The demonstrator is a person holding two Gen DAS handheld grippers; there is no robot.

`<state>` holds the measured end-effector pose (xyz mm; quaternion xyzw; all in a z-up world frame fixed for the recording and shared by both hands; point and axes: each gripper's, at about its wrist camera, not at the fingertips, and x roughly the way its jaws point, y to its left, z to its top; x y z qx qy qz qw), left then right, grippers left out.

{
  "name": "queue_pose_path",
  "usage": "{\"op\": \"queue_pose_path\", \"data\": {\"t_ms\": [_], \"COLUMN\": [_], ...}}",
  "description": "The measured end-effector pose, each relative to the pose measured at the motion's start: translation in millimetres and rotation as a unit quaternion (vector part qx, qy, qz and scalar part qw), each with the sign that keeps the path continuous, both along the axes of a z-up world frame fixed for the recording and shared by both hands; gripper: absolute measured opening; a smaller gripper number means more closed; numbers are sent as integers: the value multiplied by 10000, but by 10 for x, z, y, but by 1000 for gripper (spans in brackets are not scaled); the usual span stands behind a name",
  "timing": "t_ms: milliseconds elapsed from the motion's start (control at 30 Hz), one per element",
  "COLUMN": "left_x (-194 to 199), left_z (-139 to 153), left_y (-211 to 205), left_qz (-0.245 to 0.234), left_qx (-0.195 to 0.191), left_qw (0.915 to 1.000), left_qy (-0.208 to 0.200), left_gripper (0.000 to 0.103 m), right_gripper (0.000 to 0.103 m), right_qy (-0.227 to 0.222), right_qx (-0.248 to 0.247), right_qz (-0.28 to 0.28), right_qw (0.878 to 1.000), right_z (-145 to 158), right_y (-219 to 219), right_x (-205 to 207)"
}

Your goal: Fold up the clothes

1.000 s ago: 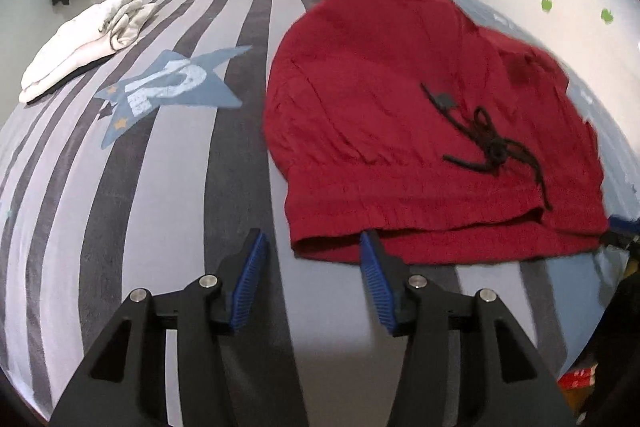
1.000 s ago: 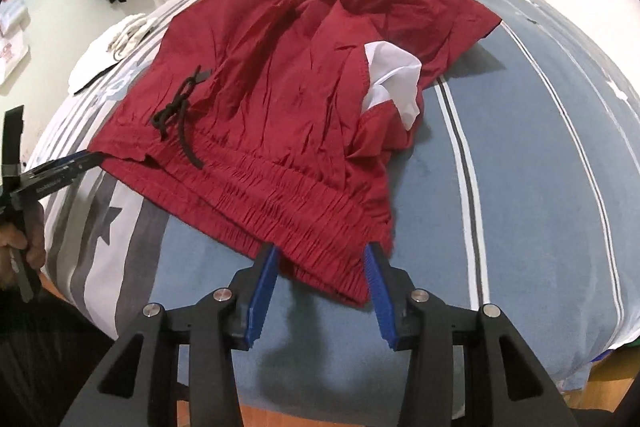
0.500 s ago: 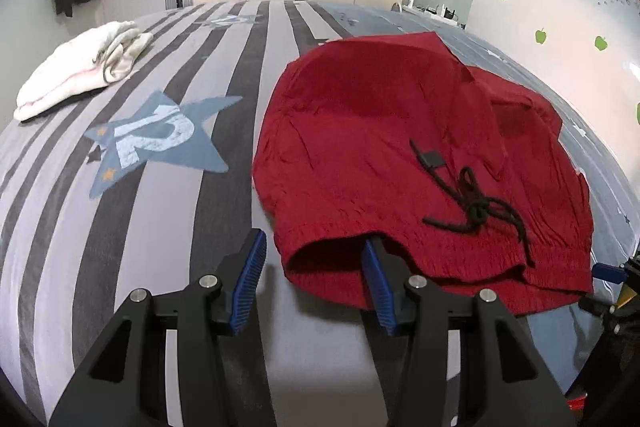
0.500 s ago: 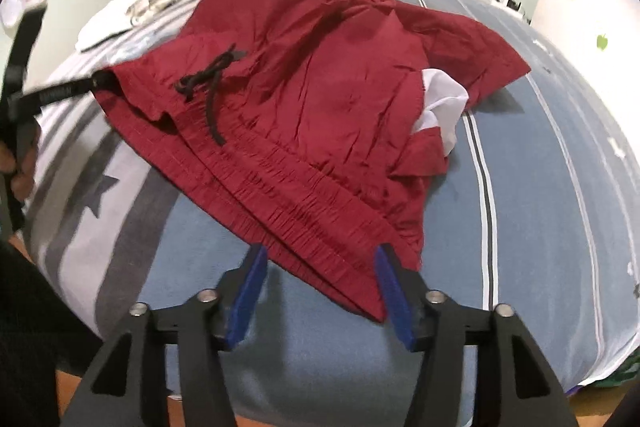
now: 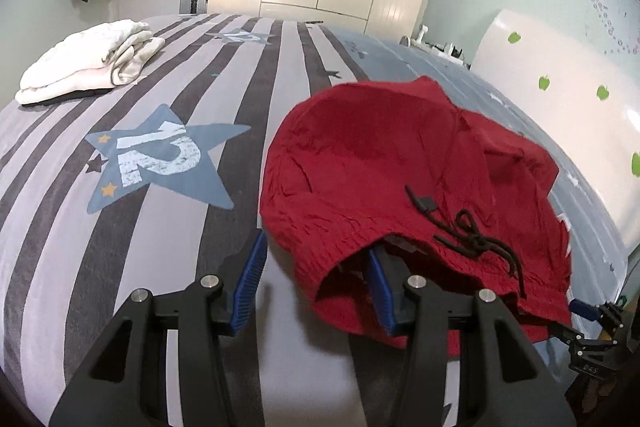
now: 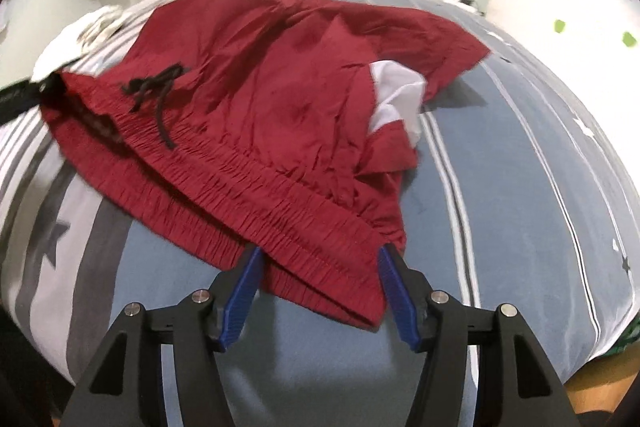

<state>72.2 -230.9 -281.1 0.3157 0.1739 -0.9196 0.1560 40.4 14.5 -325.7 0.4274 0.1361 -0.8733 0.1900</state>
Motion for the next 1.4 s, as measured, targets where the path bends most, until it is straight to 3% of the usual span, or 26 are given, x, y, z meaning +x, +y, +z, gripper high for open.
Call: {"op": "queue_pose_path", "data": {"t_ms": [100, 300, 400, 533, 600, 667, 800, 900, 1000, 1133, 1300, 1400], "left_x": [-21, -35, -68, -111, -48, 1, -42, -92, -111, -32, -30, -58], "left_z": [54, 214, 196, 24, -15, -56, -209, -339, -394, -351, -422, -470], "left_y": [44, 33, -66, -234, -215, -67, 398, 604, 609, 570, 541, 484], "left_qz": [-48, 64, 284, 394, 204, -230, -912, -1036, -947, -985, -590, -420], "left_qx": [21, 29, -47, 237, 471, 462, -296, -762, -932, -732, -1242, -1159], "left_qw": [10000, 9995, 9994, 9989, 9987, 9987, 9942, 9884, 9868, 9893, 9835, 9849], "left_qy": [71, 318, 211, -60, 51, 37, -492, -805, -928, -784, -1171, -1218], "left_gripper": [45, 45, 45, 45, 45, 45, 45, 45, 45, 45, 45, 45], "right_gripper": [59, 59, 63, 66, 66, 66, 66, 66, 66, 66, 66, 66], "right_qy": [180, 573, 793, 392, 244, 383, 457, 618, 751, 779, 536, 534], "right_qx": [-25, 582, 727, 397, 206, 396, 311, 298, 186, 75, 74, 100], "right_qz": [-200, -252, -448, -640, -602, -578, -612, -605, -594, -628, -816, -865], "right_qw": [9996, 9963, 9932, 9964, 9977, 9968, 9966, 9958, 9952, 9950, 9952, 9948], "right_z": [40, -109, -117, -151, -153, -163, -183, -115, -25, -3, -123, -122], "right_y": [40, -265, -278, -54, 46, 77, 146, 83, 46, 82, 144, 146], "right_x": [-10, 33, 13, -112, -124, -109, -103, -74, -19, -13, -280, -321]}}
